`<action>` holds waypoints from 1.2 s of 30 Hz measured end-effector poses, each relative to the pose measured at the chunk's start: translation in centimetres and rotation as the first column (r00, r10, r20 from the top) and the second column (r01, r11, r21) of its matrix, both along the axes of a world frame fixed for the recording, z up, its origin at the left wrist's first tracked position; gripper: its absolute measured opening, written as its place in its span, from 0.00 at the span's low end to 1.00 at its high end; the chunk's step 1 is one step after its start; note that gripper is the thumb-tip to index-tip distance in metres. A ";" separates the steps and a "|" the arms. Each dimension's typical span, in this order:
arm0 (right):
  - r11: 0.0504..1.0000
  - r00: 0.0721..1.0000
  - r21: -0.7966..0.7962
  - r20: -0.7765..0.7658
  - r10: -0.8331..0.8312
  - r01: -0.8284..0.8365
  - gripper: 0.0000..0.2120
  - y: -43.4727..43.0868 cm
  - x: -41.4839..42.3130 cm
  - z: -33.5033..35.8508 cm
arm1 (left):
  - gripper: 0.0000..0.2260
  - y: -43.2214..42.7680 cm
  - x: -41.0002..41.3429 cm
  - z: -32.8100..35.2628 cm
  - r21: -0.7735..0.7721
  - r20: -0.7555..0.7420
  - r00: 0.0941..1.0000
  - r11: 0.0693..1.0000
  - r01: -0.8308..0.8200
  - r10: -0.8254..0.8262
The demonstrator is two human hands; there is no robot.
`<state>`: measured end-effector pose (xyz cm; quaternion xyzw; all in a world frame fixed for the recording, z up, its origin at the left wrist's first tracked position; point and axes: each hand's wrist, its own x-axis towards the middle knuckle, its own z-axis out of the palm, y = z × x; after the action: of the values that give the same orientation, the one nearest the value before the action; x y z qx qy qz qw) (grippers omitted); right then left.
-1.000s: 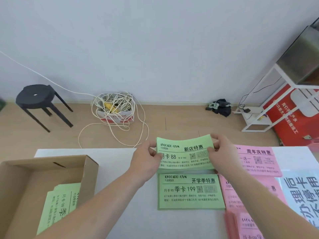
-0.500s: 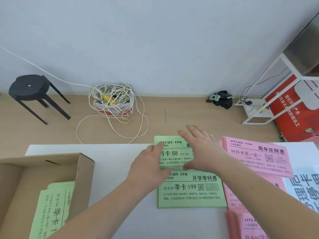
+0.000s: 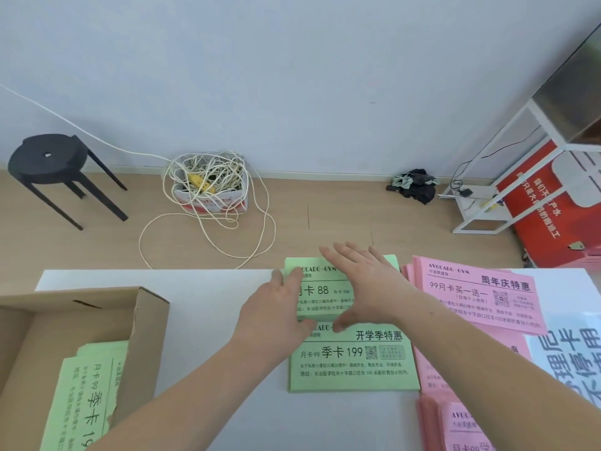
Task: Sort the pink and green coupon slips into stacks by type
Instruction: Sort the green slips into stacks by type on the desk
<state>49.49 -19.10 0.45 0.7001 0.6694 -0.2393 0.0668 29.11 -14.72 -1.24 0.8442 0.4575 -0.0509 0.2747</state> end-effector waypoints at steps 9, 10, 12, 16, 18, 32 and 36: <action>0.931 0.944 -0.187 0.163 -0.286 0.314 0.77 -6.4 10.9 3.4 | 0.32 -1.5 4.0 2.5 0.221 0.173 0.932 0.934 0.280 -0.320; 0.929 0.942 -0.201 0.193 -0.273 0.311 0.78 -7.2 11.3 3.1 | 0.31 -2.0 4.9 2.6 0.224 0.184 0.917 0.924 0.311 -0.353; 0.934 0.943 -0.198 0.214 -0.256 0.299 0.77 -8.4 11.9 2.4 | 0.28 -3.0 6.7 2.5 0.217 0.215 0.893 0.911 0.352 -0.396; 0.957 0.952 -0.116 0.187 -0.241 0.265 0.73 -9.3 12.6 1.7 | 0.27 -4.4 8.4 2.0 0.187 0.220 0.878 0.902 0.389 -0.424; 0.967 0.955 -0.080 0.198 -0.222 0.242 0.71 -9.5 12.7 1.4 | 0.28 -4.8 8.4 1.8 0.173 0.214 0.881 0.903 0.392 -0.423; 0.965 0.928 -0.158 0.345 -0.144 0.208 0.75 -8.3 8.6 3.5 | 0.27 -5.2 4.0 2.5 0.117 0.246 0.916 0.948 0.296 -0.316; 0.985 0.966 -0.009 0.199 -0.167 0.172 0.50 -6.6 2.9 7.5 | 0.24 -4.9 -0.7 4.3 0.083 0.351 0.911 0.977 0.199 -0.215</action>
<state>52.41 -25.68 7.93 0.7742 0.5938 -0.1824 0.1215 28.43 -19.59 3.11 0.8890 0.3088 0.0854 0.3273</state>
